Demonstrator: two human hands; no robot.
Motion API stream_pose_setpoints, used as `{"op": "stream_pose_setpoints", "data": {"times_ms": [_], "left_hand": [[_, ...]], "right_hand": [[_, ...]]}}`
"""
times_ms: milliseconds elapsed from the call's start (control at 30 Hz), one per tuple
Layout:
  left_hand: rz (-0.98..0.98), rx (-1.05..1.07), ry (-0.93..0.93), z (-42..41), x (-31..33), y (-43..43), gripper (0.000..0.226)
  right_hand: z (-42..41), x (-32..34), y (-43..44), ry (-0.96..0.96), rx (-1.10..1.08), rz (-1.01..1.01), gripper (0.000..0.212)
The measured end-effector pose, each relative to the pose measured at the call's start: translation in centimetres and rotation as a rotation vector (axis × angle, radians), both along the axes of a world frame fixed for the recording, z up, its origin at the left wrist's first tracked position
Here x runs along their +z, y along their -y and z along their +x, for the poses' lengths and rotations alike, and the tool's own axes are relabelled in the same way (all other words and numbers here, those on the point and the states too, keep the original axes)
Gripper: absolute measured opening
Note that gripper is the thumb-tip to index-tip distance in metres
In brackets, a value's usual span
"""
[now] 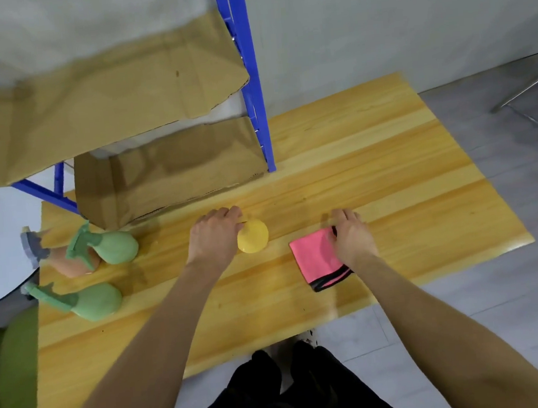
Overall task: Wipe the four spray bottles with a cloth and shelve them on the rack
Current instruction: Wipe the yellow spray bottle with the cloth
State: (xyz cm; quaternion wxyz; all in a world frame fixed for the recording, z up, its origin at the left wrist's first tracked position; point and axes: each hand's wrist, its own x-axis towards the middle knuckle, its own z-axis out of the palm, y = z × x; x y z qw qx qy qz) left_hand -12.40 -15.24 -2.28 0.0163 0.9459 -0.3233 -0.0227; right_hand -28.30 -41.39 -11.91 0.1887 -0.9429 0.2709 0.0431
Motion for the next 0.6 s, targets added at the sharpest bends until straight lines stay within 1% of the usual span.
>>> {"op": "stream_pose_setpoints", "data": {"times_ms": [67, 100, 133, 200, 233, 267, 367, 500, 600], "left_hand": [[-0.015, 0.006, -0.009, -0.3, 0.0, -0.3, 0.021], [-0.032, 0.016, -0.02, -0.4, -0.1, -0.5, 0.022], [-0.051, 0.029, -0.034, -0.6, -0.2, -0.8, 0.022], [-0.082, 0.054, -0.059, -0.9, -0.3, -1.4, 0.024], [-0.098, 0.067, -0.07, -1.0, -0.4, -1.8, 0.024], [-0.116, 0.083, -0.083, -1.1, -0.5, -2.3, 0.024], [-0.156, 0.148, -0.145, -1.3, -1.0, -4.6, 0.024], [-0.256, 0.231, -0.207, -1.8, -1.7, -8.2, 0.023], [-0.367, 0.25, -0.213, -2.2, -2.7, -11.1, 0.024]], "right_hand": [[-0.2, 0.1, -0.9, 0.021, 0.079, -0.079, 0.034], [-0.5, -0.2, -1.7, -0.008, 0.151, -0.095, 0.037], [-0.8, -0.4, -2.7, -0.068, 0.219, -0.105, 0.046], [-1.5, -1.3, -4.7, -0.209, 0.301, -0.141, 0.071], [-1.9, -1.9, -5.5, -0.236, 0.312, -0.168, 0.075], [-2.1, -2.4, -6.1, -0.233, 0.307, -0.185, 0.07], [-1.5, -2.8, -6.8, -0.138, 0.239, -0.143, 0.045], [0.4, -1.7, -8.1, 0.119, 0.005, 0.179, 0.039], [3.0, 0.0, -10.4, 0.284, -0.015, 0.215, 0.036]]}}
